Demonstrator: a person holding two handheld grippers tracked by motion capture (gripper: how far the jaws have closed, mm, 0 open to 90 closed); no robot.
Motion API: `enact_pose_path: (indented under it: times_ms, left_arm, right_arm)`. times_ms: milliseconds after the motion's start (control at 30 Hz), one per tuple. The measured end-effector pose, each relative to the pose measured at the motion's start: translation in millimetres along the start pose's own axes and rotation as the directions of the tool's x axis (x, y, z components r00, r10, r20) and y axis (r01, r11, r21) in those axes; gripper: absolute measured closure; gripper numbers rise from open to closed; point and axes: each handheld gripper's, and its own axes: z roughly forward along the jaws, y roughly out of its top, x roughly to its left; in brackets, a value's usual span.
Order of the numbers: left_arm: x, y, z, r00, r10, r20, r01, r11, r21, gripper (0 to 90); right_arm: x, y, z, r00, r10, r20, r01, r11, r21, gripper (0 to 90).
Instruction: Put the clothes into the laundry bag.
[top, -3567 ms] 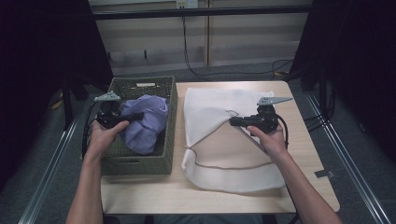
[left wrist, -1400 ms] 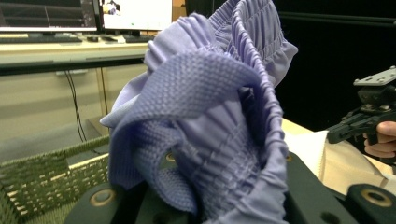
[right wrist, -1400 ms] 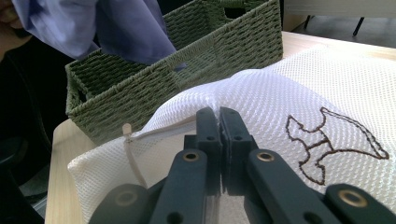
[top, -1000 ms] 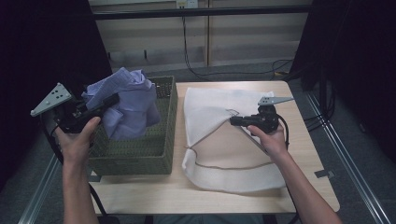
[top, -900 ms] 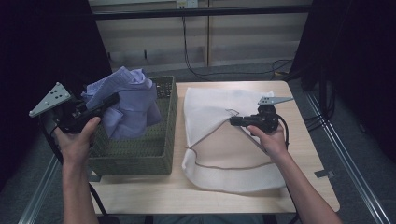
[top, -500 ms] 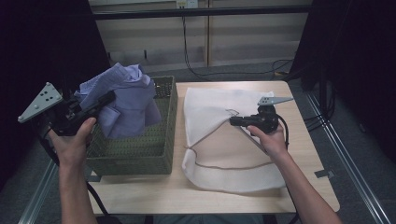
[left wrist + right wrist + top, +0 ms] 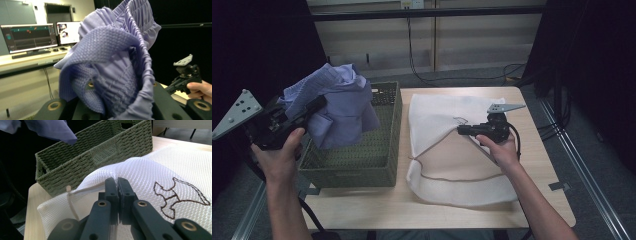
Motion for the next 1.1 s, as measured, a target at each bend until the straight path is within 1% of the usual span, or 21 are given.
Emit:
enact_pose_path:
  times_ms: [133,167,200,233,300,333,367,400,433,500,533,600,733,767,833,867,900,933,967,1033,1100]
  left_arm:
    - [-7.4,5.4,-3.5,0.9999,0.014,0.007,-0.014,0.9994,-0.032,77.4]
    - [-8.4,6.1,-4.2,0.9997,0.018,0.019,-0.017,0.9993,-0.034,77.5]
    - [-9.5,6.8,-4.0,0.9997,0.012,0.022,-0.011,0.999,-0.042,77.5]
    - [-9.2,7.7,-4.6,0.9993,0.031,0.023,-0.03,0.9988,-0.038,77.5]
    - [-12.1,8.7,-4.0,0.9996,0.009,0.027,-0.008,0.9985,-0.055,77.5]
    - [-12.8,9.5,-4.4,0.9995,0.017,0.027,-0.015,0.9983,-0.056,77.5]
    - [-14.1,10.5,-4.5,0.9995,0.008,0.031,-0.006,0.9982,-0.059,77.5]
    - [-14.8,11.9,-5.1,0.9994,0.02,0.029,-0.019,0.9982,-0.058,77.5]
    - [-16.3,13.3,-5.7,0.9993,0.021,0.03,-0.019,0.9979,-0.061,77.5]
    - [-18.5,14.9,-6.5,0.9989,0.008,0.045,-0.004,0.9971,-0.076,77.5]
    - [-18.2,15.5,-6.9,0.9982,0.02,0.057,-0.016,0.9975,-0.069,77.5]
    - [-21.0,15.9,-4.6,0.9978,0.003,0.067,0.002,0.997,-0.077,77.5]
    - [-24.2,15.7,1.3,0.9973,-0.015,0.072,0.02,0.9973,-0.07,77.4]
    - [-24.8,15.8,2.7,0.9972,-0.009,0.074,0.014,0.9977,-0.066,77.4]
    - [-28.1,16.2,5.6,0.9968,-0.017,0.079,0.022,0.9974,-0.068,77.4]
    - [-28.9,16.8,6.1,0.9962,-0.005,0.087,0.011,0.9978,-0.065,77.4]
    - [-30.4,17.3,6.7,0.9955,-0.008,0.094,0.015,0.9977,-0.066,77.4]
    - [-32.9,17.6,7.8,0.9948,-0.023,0.099,0.03,0.9967,-0.076,77.4]
    - [-34.1,18.2,8.4,0.9941,-0.015,0.107,0.023,0.997,-0.074,77.4]
    - [-38.0,19.1,11.4,0.9934,-0.015,0.114,0.023,0.9969,-0.075,77.4]
    - [-41.6,19.5,14.9,0.9918,-0.021,0.126,0.03,0.9975,-0.063,77.4]
  right_arm:
    - [0.2,0.1,-0.1,1.0,-0.002,0.0,0.002,1.0,0.001,88.1]
    - [0.2,0.1,-0.1,1.0,-0.002,0.0,0.002,1.0,0.001,88.1]
    - [0.2,0.0,-0.1,1.0,-0.002,0.0,0.002,1.0,0.0,88.1]
    - [0.0,-0.1,0.1,1.0,-0.002,-0.001,0.002,1.0,0.001,88.1]
    - [0.0,-0.2,0.7,1.0,0.001,-0.001,-0.001,1.0,0.001,88.1]
    - [0.1,-0.2,1.1,1.0,0.003,-0.002,-0.003,1.0,0.001,88.2]
    - [0.4,-0.1,1.4,1.0,0.004,-0.002,-0.004,1.0,0.001,88.1]
    - [0.6,-0.1,1.8,1.0,0.005,-0.004,-0.005,1.0,0.002,88.1]
    - [0.6,-0.2,2.2,1.0,0.005,-0.006,-0.005,1.0,0.002,88.1]
    - [0.9,0.1,2.3,1.0,0.003,-0.006,-0.003,1.0,0.002,88.1]
    - [0.9,0.1,2.3,1.0,0.003,-0.006,-0.003,1.0,0.002,88.1]
    - [0.7,0.2,2.0,1.0,0.006,-0.007,-0.006,1.0,0.002,88.2]
    - [0.6,0.6,1.4,0.9999,0.01,-0.006,-0.01,1.0,0.002,88.2]
    - [0.5,0.6,1.5,0.9999,0.01,-0.007,-0.01,1.0,0.001,88.2]
    - [0.4,0.6,1.6,0.9999,0.012,-0.007,-0.011,1.0,0.002,88.2]
    - [0.3,0.5,1.7,0.9999,0.01,-0.008,-0.01,1.0,0.002,88.2]
    - [0.2,0.5,1.9,0.9999,0.01,-0.007,-0.01,1.0,0.001,88.2]
    - [0.0,0.4,2.0,0.9999,0.009,-0.007,-0.009,1.0,0.001,88.2]
    - [0.0,0.3,2.2,0.9999,0.01,-0.007,-0.01,1.0,0.003,88.2]
    - [0.1,0.3,2.6,0.9999,0.009,-0.008,-0.009,1.0,0.003,88.2]
    - [0.5,0.3,2.7,0.9999,0.009,-0.009,-0.008,1.0,0.006,88.2]
